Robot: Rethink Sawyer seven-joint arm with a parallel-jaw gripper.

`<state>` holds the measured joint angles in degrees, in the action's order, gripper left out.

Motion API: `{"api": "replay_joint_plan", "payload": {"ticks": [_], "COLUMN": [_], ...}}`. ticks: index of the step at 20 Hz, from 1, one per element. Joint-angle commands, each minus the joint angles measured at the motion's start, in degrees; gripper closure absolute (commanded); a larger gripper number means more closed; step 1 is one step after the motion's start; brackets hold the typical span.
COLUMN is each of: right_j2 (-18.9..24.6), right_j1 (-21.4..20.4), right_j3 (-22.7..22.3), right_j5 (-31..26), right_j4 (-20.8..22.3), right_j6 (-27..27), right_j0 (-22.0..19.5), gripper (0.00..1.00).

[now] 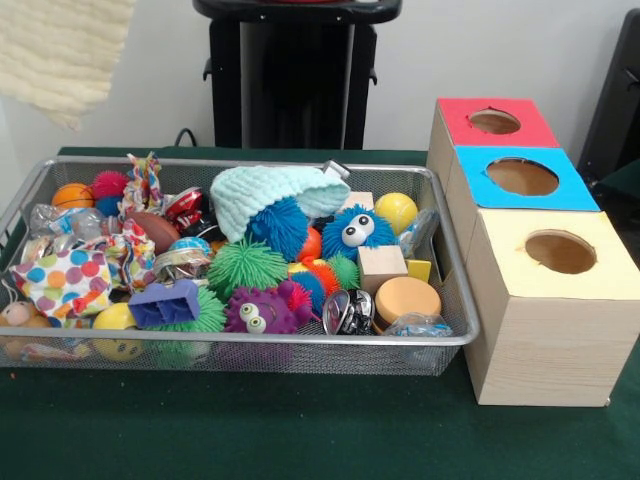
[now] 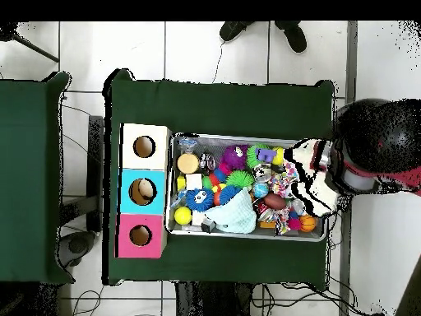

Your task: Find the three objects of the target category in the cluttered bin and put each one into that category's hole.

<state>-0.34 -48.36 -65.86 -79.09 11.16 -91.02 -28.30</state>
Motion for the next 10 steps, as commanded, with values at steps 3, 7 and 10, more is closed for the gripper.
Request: {"api": "replay_joint_plan", "payload": {"ticks": [3, 7, 10], "right_j2": [-1.7, -2.4, -2.8], "right_j1": [3.8, 3.7, 3.7], "right_j3": [2.8, 2.1, 1.8], "right_j5": [-3.9, -2.8, -2.4], "right_j4": [-1.6, -2.1, -2.4], "right_j6": [-15.7, -15.6, -15.4], "right_j0": [0.8, 1.1, 1.3], "gripper": [1.0, 1.0, 1.0]}}
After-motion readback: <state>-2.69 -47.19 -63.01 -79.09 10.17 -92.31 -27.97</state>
